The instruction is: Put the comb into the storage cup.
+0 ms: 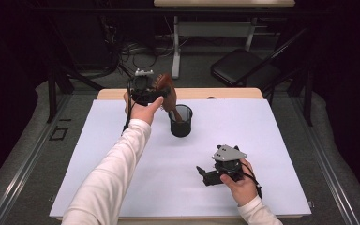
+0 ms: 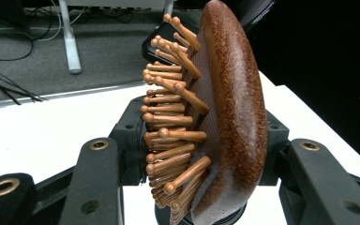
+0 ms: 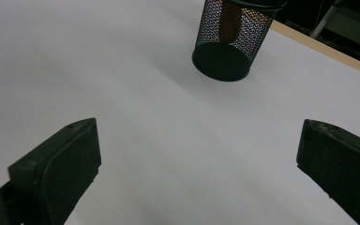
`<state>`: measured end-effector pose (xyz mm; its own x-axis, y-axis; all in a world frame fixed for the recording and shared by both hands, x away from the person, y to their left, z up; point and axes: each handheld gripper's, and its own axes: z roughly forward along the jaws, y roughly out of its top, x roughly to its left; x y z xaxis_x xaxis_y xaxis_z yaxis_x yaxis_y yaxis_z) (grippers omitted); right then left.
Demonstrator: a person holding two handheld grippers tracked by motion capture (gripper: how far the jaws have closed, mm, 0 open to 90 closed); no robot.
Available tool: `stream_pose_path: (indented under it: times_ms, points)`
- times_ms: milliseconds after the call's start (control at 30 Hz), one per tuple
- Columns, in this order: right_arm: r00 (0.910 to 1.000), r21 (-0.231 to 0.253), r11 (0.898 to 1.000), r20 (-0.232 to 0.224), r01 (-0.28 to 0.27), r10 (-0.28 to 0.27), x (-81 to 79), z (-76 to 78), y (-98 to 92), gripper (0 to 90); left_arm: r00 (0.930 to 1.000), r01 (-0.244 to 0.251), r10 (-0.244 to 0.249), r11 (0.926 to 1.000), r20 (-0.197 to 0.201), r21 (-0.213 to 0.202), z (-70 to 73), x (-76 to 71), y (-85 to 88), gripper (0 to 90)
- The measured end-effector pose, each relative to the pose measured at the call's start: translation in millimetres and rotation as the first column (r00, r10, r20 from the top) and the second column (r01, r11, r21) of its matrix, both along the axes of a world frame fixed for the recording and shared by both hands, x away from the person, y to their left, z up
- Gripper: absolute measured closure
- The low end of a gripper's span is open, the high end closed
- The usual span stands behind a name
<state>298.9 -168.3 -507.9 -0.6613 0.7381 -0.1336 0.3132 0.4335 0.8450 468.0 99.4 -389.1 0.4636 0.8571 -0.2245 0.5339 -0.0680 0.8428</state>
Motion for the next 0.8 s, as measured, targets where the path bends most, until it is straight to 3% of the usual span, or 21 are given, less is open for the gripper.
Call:
stream_pose_path:
  times_ms: [800]
  points:
    - [1.0,-0.006,1.0,-0.002,-0.002,0.002,0.0,-0.8,0.1,0.0,0.9993,-0.008,0.005,0.9967,0.036,0.081,-5.3,3.0,-8.0,50.0]
